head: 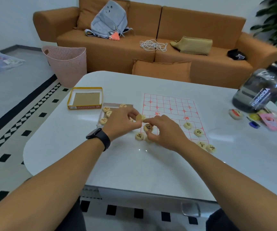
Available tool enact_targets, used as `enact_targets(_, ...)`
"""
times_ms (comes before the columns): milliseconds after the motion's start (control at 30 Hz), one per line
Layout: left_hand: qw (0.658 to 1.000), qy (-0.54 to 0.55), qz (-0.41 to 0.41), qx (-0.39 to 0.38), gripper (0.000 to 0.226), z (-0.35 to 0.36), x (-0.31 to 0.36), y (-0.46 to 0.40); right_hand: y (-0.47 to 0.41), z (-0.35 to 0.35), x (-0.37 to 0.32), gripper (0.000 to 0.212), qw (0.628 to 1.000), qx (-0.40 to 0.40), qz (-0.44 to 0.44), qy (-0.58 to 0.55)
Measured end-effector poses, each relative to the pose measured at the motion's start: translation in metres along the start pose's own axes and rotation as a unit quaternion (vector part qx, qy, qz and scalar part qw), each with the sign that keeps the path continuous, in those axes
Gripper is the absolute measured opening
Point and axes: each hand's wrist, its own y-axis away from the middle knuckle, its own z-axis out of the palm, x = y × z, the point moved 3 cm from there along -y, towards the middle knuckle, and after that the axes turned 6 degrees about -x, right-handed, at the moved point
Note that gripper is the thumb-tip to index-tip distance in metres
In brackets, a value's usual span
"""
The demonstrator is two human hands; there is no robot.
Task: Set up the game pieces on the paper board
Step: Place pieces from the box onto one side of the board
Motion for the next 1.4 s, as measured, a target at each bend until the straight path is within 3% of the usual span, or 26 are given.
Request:
enact_targets(233, 0.999, 0.0, 0.038, -0.036, 0.028, 0.022, 0.012, 0.004, 0.022, 0.006, 0.015, 0.037, 0.992, 0.105, -0.06, 0.036)
enact_targets(533, 0.992, 0.016, 0.096, -0.078, 0.03, 0.029, 0.009, -0.001, 0.022, 0.01, 0.022, 0.033, 0.989, 0.098, -0.097, 0.047)
enact_targets(800, 0.986, 0.152, 0.02, -0.07, 0.025, 0.032, 0.001, -0.007, 0.024, 0.005, 0.023, 0.036, 0.993, 0.109, -0.054, 0.01)
enact_targets(1033, 0.95, 0.285, -0.085, -0.095, 0.031, 0.042, 0.002, -0.001, 0.025, 0.006, 0.023, 0.033, 0.994, 0.107, 0.01, -0.018)
enact_targets(1200, 0.945, 0.295, -0.093, -0.11, 0.038, 0.046, 0.004, 0.001, 0.026, 0.005, 0.025, 0.033, 0.991, 0.079, 0.057, -0.089)
enact_targets(1300, 0.951, 0.278, -0.084, -0.107, 0.034, 0.047, 0.007, 0.002, 0.024, 0.006, 0.024, 0.031, 0.983, 0.06, 0.076, -0.159)
enact_targets(1400, 0.963, 0.24, -0.073, -0.095, 0.033, 0.043, 0.009, 0.002, 0.023, 0.008, 0.023, 0.032, 0.982, 0.066, 0.079, -0.16)
